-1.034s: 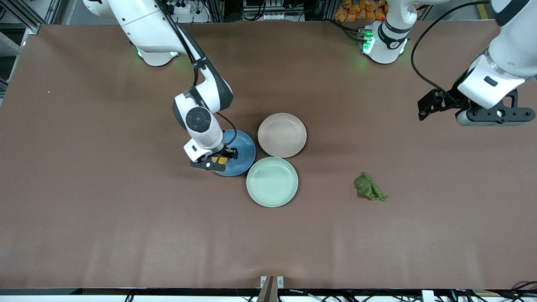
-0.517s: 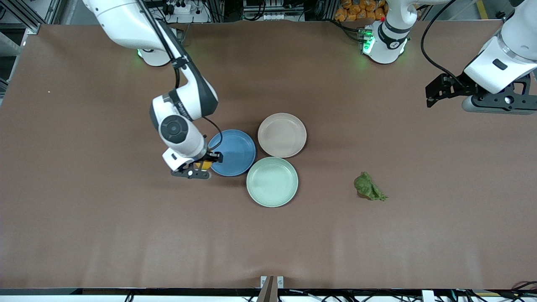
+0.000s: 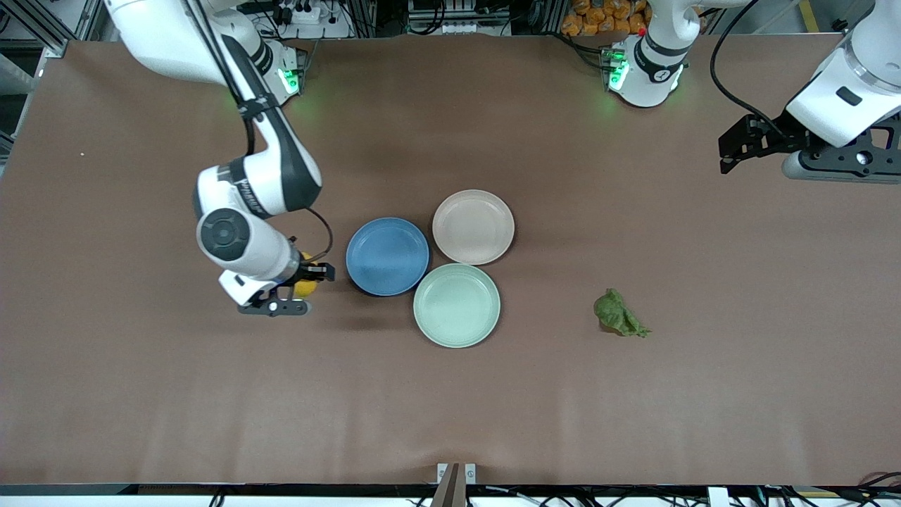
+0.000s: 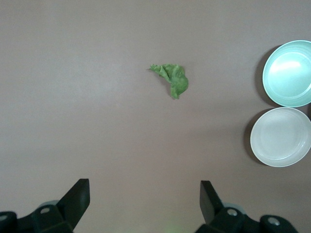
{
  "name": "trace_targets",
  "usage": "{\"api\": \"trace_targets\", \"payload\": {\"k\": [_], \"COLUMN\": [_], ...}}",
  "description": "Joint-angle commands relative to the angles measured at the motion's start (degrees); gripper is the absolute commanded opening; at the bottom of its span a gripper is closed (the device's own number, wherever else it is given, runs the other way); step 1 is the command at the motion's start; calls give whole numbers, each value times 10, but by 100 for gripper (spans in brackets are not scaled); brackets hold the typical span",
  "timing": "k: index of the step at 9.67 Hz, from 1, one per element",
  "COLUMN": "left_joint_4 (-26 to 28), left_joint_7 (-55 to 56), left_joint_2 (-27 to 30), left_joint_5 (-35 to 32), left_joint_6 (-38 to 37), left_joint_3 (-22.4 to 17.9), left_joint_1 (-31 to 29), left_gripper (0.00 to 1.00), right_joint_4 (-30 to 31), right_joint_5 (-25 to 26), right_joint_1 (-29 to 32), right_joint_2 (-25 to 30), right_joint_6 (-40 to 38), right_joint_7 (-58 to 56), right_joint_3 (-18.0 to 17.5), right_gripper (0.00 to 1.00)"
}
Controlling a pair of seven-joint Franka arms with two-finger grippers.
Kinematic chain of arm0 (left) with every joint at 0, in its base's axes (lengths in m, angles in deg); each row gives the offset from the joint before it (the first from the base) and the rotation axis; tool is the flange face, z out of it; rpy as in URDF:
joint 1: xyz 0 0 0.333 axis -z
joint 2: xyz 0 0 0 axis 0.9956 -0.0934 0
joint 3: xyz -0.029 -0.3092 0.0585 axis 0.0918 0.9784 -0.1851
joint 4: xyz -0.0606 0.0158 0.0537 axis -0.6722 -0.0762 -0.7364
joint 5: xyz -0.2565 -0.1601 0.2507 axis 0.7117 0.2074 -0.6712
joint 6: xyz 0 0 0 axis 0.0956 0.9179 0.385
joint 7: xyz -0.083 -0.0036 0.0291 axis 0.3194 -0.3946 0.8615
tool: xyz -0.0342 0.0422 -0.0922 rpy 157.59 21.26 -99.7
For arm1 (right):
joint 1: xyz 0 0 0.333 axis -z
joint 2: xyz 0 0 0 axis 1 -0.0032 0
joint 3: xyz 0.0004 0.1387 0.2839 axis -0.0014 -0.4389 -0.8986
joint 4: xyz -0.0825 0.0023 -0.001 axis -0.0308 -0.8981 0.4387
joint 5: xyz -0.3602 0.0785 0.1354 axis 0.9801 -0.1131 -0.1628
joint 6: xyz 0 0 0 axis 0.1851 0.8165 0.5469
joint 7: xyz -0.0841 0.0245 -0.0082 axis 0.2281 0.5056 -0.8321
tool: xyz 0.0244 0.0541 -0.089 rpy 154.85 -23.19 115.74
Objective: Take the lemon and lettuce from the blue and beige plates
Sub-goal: 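Carry the yellow lemon away from the blue plate with the right gripper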
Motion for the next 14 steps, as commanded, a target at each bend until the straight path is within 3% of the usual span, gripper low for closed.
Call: {"api": "trace_targets", "payload": {"k": [1, 7, 11, 14], "left_joint_4": [-8, -9, -9, -9], "left_joint_7": [-6, -6, -6, -13], "left_joint_2": [5, 12, 12, 12], "left_joint_5": [5, 12, 32, 24], "left_joint_6": [-12, -12, -12, -12], "left_joint_3": [5, 6, -1, -1], "left_joint_1": [-4, -4, -5, -5], "left_gripper": [100, 100, 100, 100], "right_joint_4": [4, 24, 95, 185], "right_joint_5": [0, 15, 35, 35], "right_joint_1": [35, 91, 127, 147], "right_joint_2": [24, 60, 125, 176], "right_joint_6": [-27, -31, -16, 44], "right_joint_7": [-60, -153, -205, -246], "right_joint_3": [-7, 1, 18, 20], "right_gripper": [45, 45, 45, 45]}}
